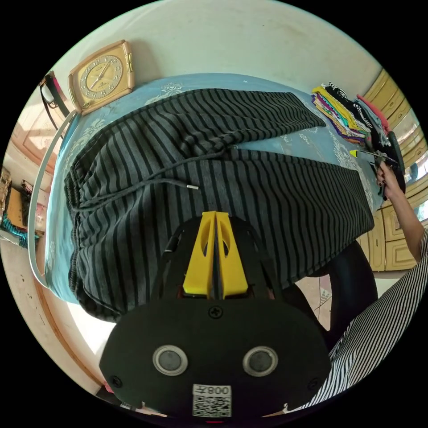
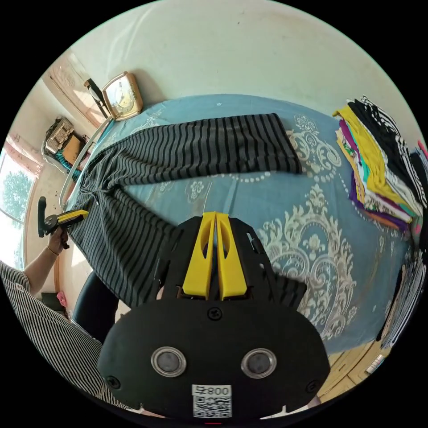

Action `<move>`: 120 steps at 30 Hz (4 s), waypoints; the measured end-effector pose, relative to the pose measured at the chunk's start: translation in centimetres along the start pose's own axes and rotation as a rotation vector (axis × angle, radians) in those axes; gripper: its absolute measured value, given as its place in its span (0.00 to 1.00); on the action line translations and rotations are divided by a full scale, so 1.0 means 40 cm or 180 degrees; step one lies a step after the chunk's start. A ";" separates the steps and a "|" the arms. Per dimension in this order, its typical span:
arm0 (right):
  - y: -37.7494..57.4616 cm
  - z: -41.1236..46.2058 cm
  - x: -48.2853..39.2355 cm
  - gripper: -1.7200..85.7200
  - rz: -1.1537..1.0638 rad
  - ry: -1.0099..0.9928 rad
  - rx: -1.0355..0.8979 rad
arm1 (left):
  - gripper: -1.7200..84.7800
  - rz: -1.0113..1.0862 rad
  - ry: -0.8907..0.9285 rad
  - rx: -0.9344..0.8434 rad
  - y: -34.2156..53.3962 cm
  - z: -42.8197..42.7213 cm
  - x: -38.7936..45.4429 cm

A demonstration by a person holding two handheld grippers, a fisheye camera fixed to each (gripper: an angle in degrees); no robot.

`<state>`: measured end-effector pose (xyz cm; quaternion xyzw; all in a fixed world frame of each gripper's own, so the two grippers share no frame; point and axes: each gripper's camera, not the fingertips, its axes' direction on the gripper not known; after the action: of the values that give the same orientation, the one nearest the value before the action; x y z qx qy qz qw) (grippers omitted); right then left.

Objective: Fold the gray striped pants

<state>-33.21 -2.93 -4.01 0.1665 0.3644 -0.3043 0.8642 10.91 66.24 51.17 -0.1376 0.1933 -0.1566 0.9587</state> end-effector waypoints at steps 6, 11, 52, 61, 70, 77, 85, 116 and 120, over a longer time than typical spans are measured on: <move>0.387 0.013 0.049 0.02 0.0673 0.0043 -0.0469 | 0.02 -0.0072 -0.0082 -0.0281 0.105 0.002 -0.012; 0.498 0.039 0.142 0.02 0.1063 -0.0221 -0.0559 | 0.02 0.0062 -0.0210 -0.0635 0.125 -0.077 -0.022; 1.503 0.014 0.632 0.08 0.3953 -0.2180 0.1201 | 0.07 -0.3061 0.2516 0.0432 1.348 -0.197 -0.728; 1.461 -0.048 0.669 0.05 0.3459 -0.1999 0.1046 | 0.05 -0.2846 0.2547 0.0661 1.489 -0.220 -0.752; 1.452 0.080 0.669 0.05 0.3873 -0.2224 0.0918 | 0.07 -0.3094 0.2616 0.0658 1.618 -0.111 -0.806; 1.459 0.079 0.645 0.06 0.4087 -0.2076 0.1032 | 0.10 -0.3380 0.2287 0.0986 1.729 -0.115 -0.969; 1.270 0.062 0.550 0.05 0.3583 -0.1790 0.0906 | 0.11 -0.3483 0.1852 0.1160 1.626 -0.084 -1.128; -0.240 0.514 -0.689 0.09 -0.1667 -0.1260 -0.0050 | 0.12 -0.1242 -0.0161 0.0302 0.231 0.417 -1.080; -0.303 0.583 -0.782 0.09 -0.2010 -0.0970 -0.0058 | 0.11 -0.1019 -0.0643 -0.0140 0.054 0.555 -1.054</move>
<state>-45.92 -11.38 33.90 -0.0095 0.2675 -0.5747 0.7734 -16.31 87.64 83.97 -0.2026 0.0751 -0.2882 0.9329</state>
